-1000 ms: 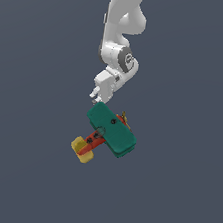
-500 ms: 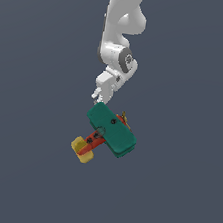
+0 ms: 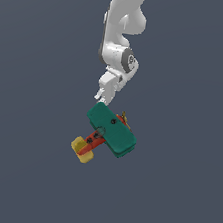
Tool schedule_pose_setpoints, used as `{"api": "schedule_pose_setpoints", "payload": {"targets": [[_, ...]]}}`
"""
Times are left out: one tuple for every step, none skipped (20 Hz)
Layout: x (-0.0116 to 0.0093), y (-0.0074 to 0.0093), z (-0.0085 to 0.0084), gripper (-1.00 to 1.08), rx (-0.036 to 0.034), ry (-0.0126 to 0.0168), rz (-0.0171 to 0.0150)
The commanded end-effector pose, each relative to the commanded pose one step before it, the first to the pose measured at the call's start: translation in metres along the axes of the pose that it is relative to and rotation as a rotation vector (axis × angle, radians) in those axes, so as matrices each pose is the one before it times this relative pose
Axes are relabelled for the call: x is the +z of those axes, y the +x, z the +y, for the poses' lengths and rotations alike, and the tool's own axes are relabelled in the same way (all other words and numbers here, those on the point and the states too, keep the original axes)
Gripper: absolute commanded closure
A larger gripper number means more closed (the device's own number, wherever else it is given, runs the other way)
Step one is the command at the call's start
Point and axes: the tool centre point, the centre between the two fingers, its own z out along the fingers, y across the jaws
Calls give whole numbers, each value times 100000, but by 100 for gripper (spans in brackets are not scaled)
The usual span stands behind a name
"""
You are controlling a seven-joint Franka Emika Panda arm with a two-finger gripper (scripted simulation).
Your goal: Pick up the object and move it to a goal position.
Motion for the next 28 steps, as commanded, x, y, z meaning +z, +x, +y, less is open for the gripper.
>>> {"api": "schedule_pose_setpoints", "payload": {"targets": [[-61,48,-132,-20,-185,11,852],[-23,-24,-103,-20,-101,90,360],[-34,-2,-103,-20,-82,85,391],[-41,49,-62,-20,-71,7,434],[-44,109,-3,-20,-71,-103,487],[-46,171,57,-20,-79,-221,550],[-49,226,107,-20,-91,-325,630],[-55,280,146,-20,-107,-418,740],[-52,271,142,-20,-104,-405,720],[-44,212,101,-20,-87,-309,606],[-39,153,49,-20,-75,-201,525],[-38,91,-13,-20,-65,-81,467],[-36,33,-70,-20,-55,30,415],[-40,5,-110,-20,-53,102,418],[-46,18,-110,-20,-61,88,486],[-54,68,-85,-20,-79,19,618],[-61,102,-71,-20,-92,-24,720],[-60,94,-74,-20,-87,-10,692],[-54,74,-78,-20,-74,15,609],[-48,62,-74,-20,-63,26,539],[-42,52,-67,-20,-54,27,472],[-37,47,-57,-20,-47,23,411],[-32,42,-47,-20,-40,17,353],[-26,36,-37,-20,-33,11,291],[-21,32,-27,-20,-26,6,233],[-14,21,-18,-20,-18,2,161],[-8,13,-11,-20,-11,1,97],[-5,12,-4,-20,-6,0,49]]}}
